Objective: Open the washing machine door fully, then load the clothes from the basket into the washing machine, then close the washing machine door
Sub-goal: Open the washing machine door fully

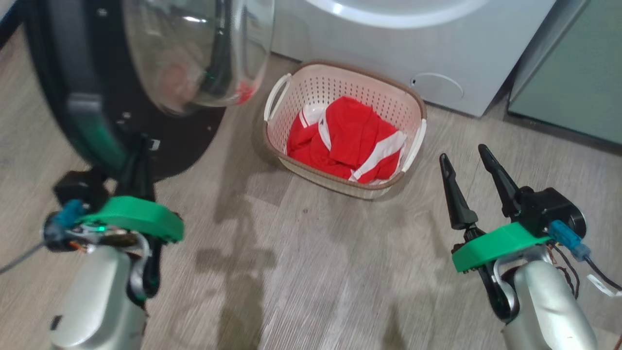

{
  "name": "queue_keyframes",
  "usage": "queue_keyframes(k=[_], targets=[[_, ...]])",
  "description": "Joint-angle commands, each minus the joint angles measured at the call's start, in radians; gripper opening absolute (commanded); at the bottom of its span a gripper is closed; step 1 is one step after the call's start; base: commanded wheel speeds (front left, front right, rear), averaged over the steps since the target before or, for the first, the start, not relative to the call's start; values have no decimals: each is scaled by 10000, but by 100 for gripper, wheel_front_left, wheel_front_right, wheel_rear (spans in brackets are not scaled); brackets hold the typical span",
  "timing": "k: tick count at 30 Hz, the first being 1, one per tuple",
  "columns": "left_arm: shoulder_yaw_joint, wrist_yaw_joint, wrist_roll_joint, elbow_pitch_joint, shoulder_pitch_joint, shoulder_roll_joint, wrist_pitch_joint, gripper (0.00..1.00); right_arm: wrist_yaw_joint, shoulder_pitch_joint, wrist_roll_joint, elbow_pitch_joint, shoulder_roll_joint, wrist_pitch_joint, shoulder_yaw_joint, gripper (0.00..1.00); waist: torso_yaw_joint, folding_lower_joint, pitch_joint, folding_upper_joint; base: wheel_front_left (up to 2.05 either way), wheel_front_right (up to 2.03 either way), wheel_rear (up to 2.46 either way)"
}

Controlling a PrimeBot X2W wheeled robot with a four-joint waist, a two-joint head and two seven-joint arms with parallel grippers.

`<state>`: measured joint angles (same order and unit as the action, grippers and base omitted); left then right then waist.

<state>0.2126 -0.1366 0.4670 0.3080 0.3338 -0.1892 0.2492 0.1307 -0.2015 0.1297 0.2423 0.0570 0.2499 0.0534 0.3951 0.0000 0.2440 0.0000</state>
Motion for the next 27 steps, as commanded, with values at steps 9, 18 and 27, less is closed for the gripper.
queue_keyframes(k=[9, 18, 27], targets=[[-2359, -1, 134, 96, 1013, -733, 123, 0, 0, -540, -424, -709, -68, -275, 203, 100, -100, 0, 862, 0, 0, 0, 0], [-4433, 760, -239, 921, 1877, -933, 125, 0, 0, -803, -759, -1113, -68, -559, 129, 100, -83, 0, 1588, 0, 0, 0, 0], [-6111, 1586, -762, 2059, 2827, -1030, 125, 0, 0, -1041, -985, -1309, -68, -758, 168, 100, -131, 0, 1929, 0, 0, 0, 0]])
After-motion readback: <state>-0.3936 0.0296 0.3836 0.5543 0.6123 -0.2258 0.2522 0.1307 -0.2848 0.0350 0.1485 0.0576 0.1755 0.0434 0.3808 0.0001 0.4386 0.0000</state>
